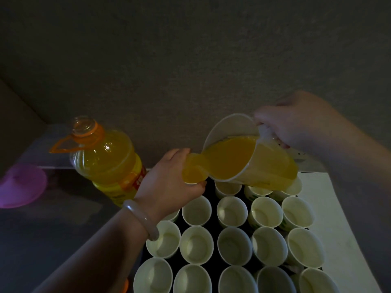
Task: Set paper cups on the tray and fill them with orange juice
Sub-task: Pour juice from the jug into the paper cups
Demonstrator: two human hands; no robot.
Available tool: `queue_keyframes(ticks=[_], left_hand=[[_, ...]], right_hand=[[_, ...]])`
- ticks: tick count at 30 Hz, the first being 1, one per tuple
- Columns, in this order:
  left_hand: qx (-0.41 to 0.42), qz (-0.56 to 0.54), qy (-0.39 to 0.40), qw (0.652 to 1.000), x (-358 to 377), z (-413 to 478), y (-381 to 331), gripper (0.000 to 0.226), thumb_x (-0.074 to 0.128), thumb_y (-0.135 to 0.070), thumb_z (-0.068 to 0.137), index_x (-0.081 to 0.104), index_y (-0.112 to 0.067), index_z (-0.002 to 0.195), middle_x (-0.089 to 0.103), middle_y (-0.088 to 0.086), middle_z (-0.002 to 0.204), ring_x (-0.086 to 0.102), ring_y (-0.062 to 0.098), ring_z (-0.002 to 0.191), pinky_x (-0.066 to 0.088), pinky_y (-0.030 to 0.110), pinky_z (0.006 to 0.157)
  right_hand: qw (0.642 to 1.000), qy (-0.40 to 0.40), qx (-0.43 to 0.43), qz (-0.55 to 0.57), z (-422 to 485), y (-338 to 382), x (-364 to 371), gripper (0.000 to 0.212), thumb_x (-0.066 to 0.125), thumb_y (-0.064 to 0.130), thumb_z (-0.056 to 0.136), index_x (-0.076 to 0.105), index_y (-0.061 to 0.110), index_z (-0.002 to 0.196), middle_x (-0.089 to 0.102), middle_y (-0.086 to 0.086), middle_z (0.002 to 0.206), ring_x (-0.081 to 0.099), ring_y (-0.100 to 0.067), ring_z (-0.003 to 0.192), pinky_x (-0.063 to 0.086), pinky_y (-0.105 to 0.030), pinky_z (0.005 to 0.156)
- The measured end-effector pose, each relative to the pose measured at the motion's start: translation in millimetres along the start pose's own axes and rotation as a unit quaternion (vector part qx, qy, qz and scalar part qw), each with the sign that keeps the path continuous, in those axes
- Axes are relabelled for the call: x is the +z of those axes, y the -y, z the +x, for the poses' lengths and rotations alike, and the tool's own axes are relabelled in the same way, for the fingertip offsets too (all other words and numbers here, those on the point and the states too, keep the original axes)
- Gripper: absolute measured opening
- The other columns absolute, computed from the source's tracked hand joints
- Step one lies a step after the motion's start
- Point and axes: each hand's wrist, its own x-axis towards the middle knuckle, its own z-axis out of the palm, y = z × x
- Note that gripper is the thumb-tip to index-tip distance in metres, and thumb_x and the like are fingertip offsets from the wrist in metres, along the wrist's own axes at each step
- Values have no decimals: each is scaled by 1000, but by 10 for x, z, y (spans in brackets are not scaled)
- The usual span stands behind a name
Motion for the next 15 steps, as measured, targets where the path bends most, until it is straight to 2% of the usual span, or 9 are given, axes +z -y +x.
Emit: queue_keyframes(ticks=[3, 7, 10, 12, 15], left_hand=[[5, 6, -1, 1000, 0, 5, 1, 84, 69, -51, 73, 33, -26, 144, 39, -9, 142, 46, 9, 121, 42, 24, 93], [2, 3, -2, 1000, -5, 2, -8, 83, 69, -50, 73, 33, -26, 144, 39, -9, 142, 45, 9, 121, 38, 21, 91], [1, 2, 0, 1000, -10, 2, -22, 83, 69, -49, 73, 33, -26, 144, 39, -10, 142, 45, 8, 121, 35, 19, 89], [1, 2, 2, 1000, -9, 5, -29, 83, 69, -50, 73, 33, -26, 144, 39, -10, 142, 45, 8, 121, 34, 19, 89], [-2, 6, 6, 1000, -9, 2, -30, 83, 70, -50, 73, 34, -27, 143, 40, -10, 141, 45, 8, 120, 34, 19, 87]], right_hand=[[1000, -7, 8, 5, 4, 10, -1, 27, 60, 32, 77, 53, 11, 61, 41, -12, 62, 41, -22, 59, 31, -36, 58], [1000, 2, -7, -17, -8, 0, -18, 37, 58, 27, 83, 50, 0, 58, 44, -15, 62, 45, -24, 60, 32, -34, 57], [1000, 6, -7, -12, -41, 5, 1, 32, 58, 27, 82, 49, 11, 55, 41, -13, 61, 41, -22, 59, 29, -34, 57], [1000, 6, 5, 8, -49, 5, 11, 27, 58, 30, 79, 52, 12, 61, 40, -11, 62, 38, -20, 59, 27, -34, 57], [1000, 14, 3, -17, -40, -1, 15, 33, 54, 38, 75, 51, 9, 59, 40, -11, 59, 38, -20, 55, 25, -31, 51]])
